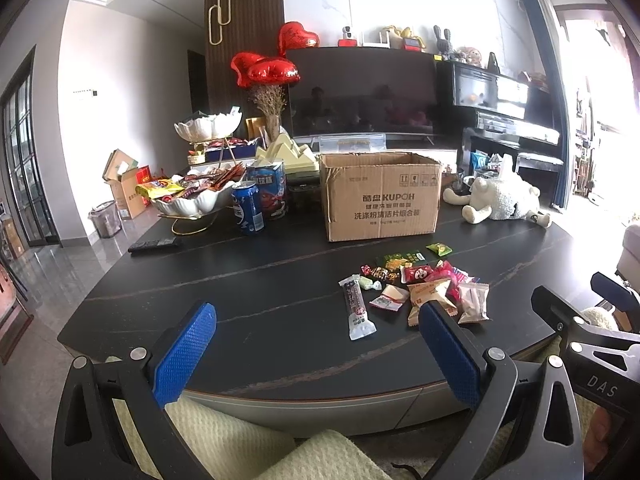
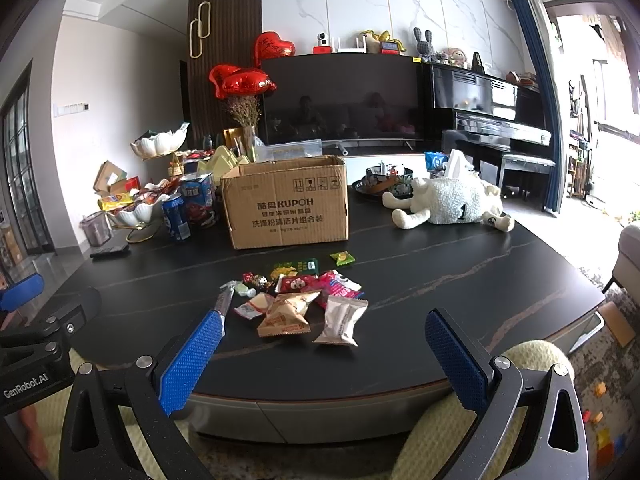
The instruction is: Organize snacks
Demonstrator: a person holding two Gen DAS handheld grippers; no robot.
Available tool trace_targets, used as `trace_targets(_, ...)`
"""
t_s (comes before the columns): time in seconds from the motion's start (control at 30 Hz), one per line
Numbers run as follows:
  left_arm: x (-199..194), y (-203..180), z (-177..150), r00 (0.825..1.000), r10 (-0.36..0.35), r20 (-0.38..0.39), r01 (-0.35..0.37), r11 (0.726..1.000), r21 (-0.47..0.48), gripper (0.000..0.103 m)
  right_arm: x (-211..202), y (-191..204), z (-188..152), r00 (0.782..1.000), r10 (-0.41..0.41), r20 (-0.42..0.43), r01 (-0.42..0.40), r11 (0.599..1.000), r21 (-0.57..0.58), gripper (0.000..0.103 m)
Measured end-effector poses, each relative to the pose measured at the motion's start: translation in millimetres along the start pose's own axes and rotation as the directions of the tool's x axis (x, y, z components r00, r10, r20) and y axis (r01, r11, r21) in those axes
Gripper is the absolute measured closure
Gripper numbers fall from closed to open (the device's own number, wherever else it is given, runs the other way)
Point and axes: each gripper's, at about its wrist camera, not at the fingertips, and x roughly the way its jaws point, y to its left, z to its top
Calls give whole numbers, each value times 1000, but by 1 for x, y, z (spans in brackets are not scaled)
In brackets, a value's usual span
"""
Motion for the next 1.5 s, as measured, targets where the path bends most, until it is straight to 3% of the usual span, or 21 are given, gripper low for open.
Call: trace_targets(1.5,-4,-4,2,1000,-7,3,7,1000,-4,0,-3,10,6,1000,14,-7,-14,1000,-2,0)
